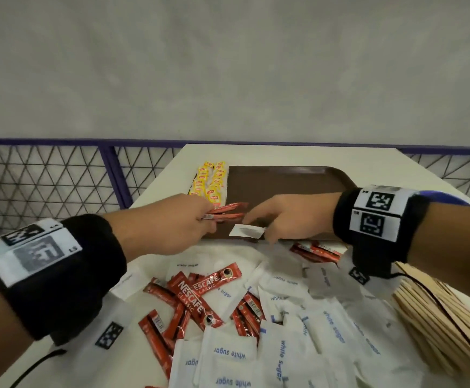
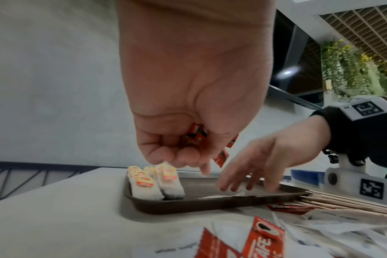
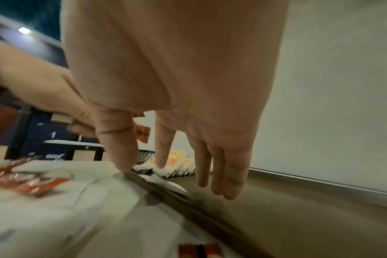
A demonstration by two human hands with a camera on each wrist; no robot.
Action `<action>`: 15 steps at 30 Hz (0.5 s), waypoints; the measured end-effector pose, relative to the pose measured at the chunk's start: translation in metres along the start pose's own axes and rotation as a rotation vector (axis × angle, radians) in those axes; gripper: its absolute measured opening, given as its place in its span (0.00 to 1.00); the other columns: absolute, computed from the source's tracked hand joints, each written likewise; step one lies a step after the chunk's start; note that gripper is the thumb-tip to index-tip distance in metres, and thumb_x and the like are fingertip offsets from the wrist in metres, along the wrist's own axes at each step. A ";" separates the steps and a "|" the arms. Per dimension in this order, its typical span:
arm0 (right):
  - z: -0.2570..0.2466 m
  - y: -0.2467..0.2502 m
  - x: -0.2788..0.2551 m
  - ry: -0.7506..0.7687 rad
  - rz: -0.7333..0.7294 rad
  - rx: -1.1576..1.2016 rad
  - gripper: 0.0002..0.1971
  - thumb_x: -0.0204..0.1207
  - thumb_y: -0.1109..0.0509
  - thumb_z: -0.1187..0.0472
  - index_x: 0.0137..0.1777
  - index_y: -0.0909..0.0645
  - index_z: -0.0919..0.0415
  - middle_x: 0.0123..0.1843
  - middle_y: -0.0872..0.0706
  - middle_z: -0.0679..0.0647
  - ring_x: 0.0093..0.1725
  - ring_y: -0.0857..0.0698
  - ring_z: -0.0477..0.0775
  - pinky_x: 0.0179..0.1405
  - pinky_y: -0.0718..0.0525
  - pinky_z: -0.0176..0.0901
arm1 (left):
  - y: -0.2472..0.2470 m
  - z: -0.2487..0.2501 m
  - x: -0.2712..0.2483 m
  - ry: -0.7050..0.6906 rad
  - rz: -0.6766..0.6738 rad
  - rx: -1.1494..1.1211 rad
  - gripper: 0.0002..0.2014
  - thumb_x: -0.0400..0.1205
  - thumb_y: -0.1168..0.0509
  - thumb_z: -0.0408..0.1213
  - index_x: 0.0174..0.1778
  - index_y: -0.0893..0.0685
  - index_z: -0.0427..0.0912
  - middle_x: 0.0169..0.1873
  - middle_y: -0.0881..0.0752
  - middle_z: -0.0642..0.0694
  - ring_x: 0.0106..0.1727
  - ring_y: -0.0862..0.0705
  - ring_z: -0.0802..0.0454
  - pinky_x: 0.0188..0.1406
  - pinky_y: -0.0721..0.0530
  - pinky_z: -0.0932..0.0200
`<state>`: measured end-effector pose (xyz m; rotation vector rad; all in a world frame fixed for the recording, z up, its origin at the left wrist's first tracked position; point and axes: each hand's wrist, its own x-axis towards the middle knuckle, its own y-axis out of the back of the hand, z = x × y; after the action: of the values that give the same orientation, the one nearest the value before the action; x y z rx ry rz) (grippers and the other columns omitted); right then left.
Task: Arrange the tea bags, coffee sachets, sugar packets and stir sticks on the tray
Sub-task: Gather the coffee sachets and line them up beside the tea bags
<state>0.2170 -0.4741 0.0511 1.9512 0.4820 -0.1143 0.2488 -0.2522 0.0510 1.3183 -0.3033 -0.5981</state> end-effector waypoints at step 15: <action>0.016 -0.020 0.007 0.096 0.284 -0.189 0.14 0.77 0.25 0.59 0.62 0.09 0.51 0.61 0.13 0.47 0.56 0.14 0.48 0.59 0.12 0.49 | 0.008 -0.022 -0.008 0.098 0.177 -0.186 0.18 0.92 0.55 0.40 0.46 0.23 0.37 0.43 0.21 0.39 0.43 0.25 0.47 0.44 0.27 0.50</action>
<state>0.2181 -0.4794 0.0248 1.8236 0.2627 0.2000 0.2554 -0.2288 0.0545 1.1239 -0.2739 -0.4007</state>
